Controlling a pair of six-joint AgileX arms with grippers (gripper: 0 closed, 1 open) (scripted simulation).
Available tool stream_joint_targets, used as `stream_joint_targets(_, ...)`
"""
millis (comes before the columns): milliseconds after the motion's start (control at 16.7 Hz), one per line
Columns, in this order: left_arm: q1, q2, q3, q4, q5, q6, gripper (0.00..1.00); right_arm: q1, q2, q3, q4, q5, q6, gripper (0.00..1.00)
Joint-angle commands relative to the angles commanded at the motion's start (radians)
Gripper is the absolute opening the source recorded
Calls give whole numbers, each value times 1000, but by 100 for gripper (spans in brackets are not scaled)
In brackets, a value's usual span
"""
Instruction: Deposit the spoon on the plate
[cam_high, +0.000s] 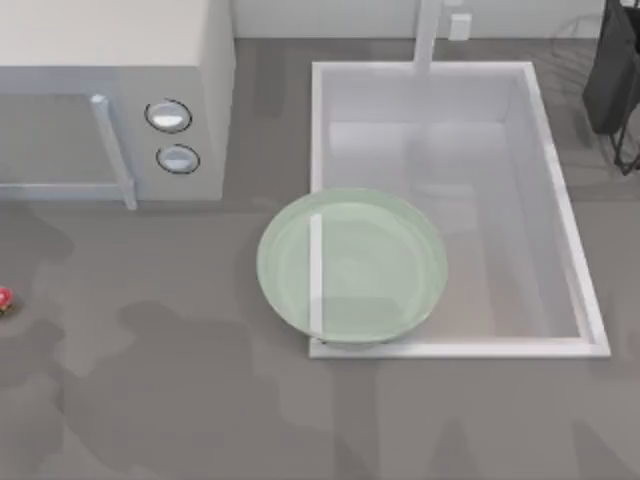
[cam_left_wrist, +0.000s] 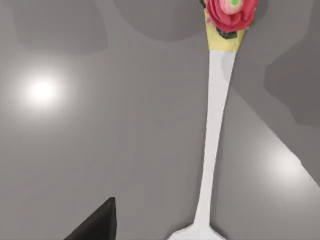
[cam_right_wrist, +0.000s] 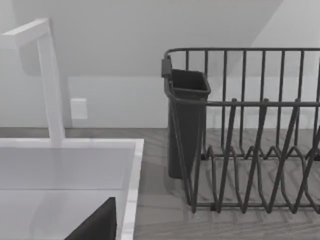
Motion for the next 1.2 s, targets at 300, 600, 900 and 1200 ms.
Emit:
stream_joint_targets(300, 29, 179, 140, -106, 2, 101, 100, 0, 0, 0, 0, 0, 0, 100)
stream_joint_targets(600, 25, 183, 142, -108, 2, 104, 100, 0, 0, 0, 0, 0, 0, 100)
stream_joint_targets(900, 28, 237, 77, 8, 3, 103, 100, 0, 0, 0, 0, 0, 0, 100)
stream_joint_targets(1200, 31, 343, -44, 244, 3, 107, 100, 0, 0, 0, 0, 0, 0, 100)
